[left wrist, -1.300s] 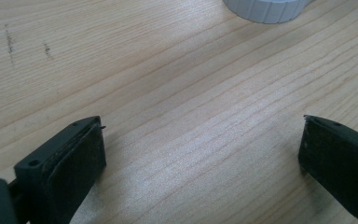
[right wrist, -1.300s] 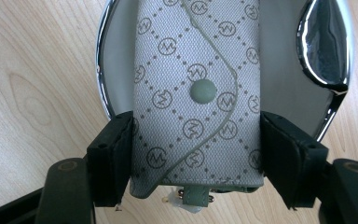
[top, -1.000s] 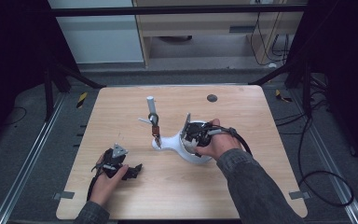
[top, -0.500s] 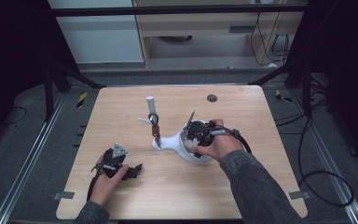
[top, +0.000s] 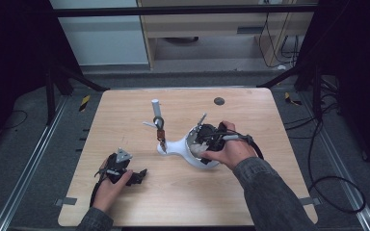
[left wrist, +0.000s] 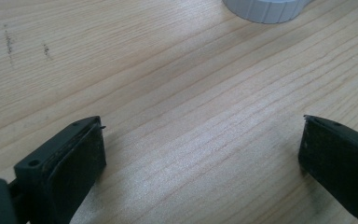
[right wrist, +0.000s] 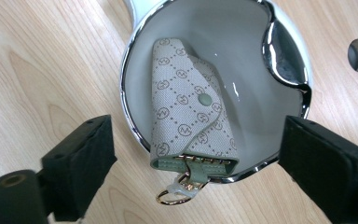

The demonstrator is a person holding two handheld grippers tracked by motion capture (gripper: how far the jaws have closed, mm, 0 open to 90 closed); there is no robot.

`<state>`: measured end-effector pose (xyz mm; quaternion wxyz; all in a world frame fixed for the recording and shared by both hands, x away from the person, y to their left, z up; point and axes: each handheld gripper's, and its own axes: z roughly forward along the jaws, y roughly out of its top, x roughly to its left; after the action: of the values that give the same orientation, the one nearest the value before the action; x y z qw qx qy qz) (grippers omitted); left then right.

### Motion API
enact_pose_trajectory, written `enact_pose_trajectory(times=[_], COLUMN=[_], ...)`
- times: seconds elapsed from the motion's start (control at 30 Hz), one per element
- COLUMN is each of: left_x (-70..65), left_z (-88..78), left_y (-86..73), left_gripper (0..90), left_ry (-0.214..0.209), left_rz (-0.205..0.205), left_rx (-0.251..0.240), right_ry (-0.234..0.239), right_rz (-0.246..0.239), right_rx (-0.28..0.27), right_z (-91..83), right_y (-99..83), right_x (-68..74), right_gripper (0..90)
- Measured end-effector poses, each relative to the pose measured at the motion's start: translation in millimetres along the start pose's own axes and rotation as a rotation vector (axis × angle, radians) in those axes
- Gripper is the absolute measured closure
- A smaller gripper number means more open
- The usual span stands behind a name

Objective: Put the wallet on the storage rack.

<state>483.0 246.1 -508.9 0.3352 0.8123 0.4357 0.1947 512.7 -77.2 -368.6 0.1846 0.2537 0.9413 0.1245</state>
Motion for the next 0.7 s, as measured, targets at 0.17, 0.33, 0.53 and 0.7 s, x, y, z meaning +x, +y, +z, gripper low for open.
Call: enact_pose_trajectory(times=[0.17,0.33,0.53,0.7], left_x=[-0.2,-0.2,-0.4,-0.6], left_z=[0.2,0.3,0.4,0.4], left_y=[0.0,0.1,0.2,0.2], left_gripper=[0.0,0.0,0.0,0.0], left_ry=[-0.001,-0.001,-0.002,-0.003], left_rz=[0.000,0.001,0.001,-0.002], left_rx=[-0.001,-0.001,-0.001,-0.001], right_ry=[-0.011,-0.007,-0.004,-0.019], right_rz=[0.011,0.037,0.060,0.080], right_rx=[-0.039,-0.069,-0.104,-0.141], right_z=[-6.1,-11.4,-16.7,-19.8], right_y=[-5.7,-13.5,-25.0,-33.1], right_x=[-0.5,-3.5,-7.4,-10.7], right_gripper=[7.0,6.0,5.7,6.3])
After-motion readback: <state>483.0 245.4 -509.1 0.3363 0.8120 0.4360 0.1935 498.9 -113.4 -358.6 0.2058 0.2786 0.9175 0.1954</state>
